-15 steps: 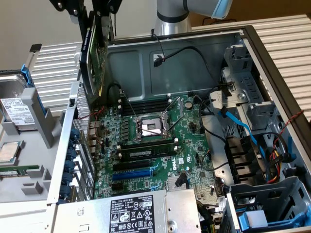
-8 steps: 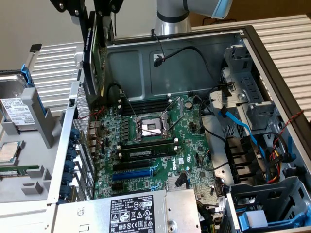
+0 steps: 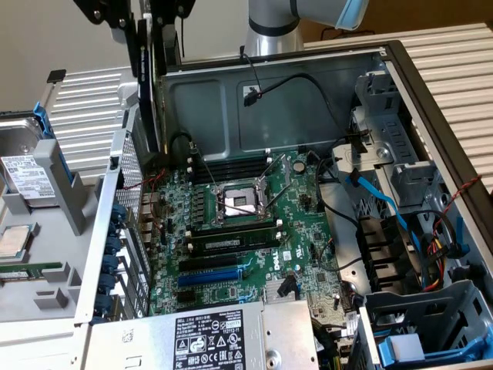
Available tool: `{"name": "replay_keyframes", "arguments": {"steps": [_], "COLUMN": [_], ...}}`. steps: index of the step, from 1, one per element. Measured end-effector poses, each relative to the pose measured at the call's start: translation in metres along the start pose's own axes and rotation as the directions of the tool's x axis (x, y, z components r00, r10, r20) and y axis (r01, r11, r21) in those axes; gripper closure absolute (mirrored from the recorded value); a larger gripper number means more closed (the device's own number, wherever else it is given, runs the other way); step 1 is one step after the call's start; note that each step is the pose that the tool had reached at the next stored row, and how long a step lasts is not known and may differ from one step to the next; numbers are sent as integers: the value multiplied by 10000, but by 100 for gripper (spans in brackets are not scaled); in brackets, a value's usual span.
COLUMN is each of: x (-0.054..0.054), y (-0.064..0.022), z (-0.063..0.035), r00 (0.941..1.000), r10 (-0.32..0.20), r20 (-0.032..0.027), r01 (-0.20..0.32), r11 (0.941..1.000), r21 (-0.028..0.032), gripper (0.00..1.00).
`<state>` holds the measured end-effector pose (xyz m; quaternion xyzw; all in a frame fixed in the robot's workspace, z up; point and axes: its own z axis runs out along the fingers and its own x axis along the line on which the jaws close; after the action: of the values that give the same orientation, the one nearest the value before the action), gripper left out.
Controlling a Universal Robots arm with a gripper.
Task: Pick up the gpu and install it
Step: 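Pick up the gpu and move the gpu toward the slot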
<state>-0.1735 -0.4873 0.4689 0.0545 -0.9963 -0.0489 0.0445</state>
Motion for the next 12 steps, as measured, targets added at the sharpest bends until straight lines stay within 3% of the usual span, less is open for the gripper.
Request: {"name": "replay_keyframes", "arguments": {"steps": [7, 12], "x": [-2, -2], "y": [0, 0], "z": [0, 0], "r00": [9981, 9885], "r10": [-605, -1500], "r20": [-65, -165], "r01": [606, 1502], "r11": [9982, 9886], "r21": [50, 115], "gripper": [73, 73]}}
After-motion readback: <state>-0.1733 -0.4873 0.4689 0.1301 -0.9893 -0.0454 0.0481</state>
